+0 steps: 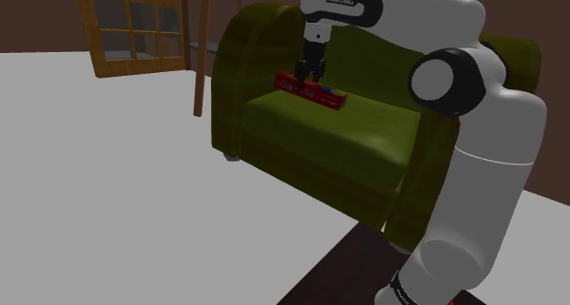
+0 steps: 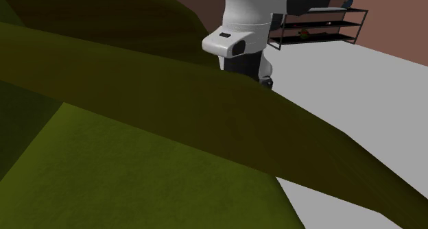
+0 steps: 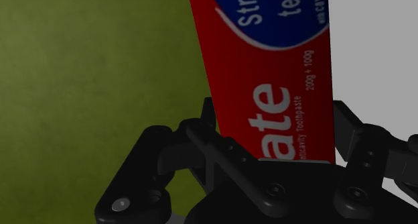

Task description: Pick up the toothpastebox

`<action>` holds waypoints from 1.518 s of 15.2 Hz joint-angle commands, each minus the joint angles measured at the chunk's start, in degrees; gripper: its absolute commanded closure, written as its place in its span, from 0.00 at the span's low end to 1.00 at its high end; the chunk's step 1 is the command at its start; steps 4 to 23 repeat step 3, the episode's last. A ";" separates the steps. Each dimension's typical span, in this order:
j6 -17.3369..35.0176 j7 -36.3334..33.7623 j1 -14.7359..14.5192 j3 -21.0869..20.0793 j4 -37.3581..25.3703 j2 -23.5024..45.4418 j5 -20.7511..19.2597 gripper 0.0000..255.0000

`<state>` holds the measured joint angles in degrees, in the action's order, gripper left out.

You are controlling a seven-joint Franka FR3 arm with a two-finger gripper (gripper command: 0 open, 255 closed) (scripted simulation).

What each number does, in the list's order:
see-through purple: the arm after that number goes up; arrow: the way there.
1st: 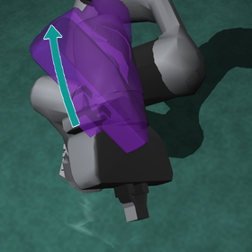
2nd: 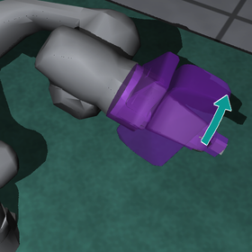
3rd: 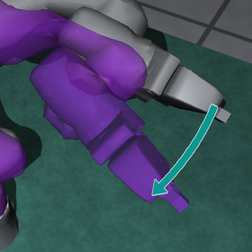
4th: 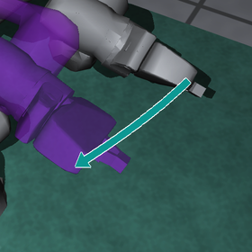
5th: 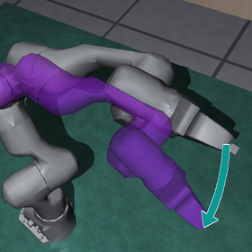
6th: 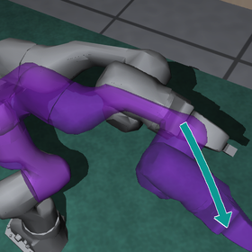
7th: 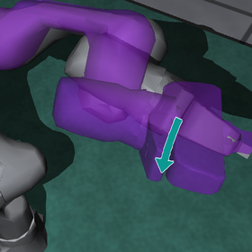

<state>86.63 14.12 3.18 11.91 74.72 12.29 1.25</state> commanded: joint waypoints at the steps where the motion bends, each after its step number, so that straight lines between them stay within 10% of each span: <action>1: -1.94 0.20 0.21 0.08 -2.68 0.72 0.17 1.00; 23: -2.09 0.20 0.22 0.08 -2.88 0.77 0.18 1.00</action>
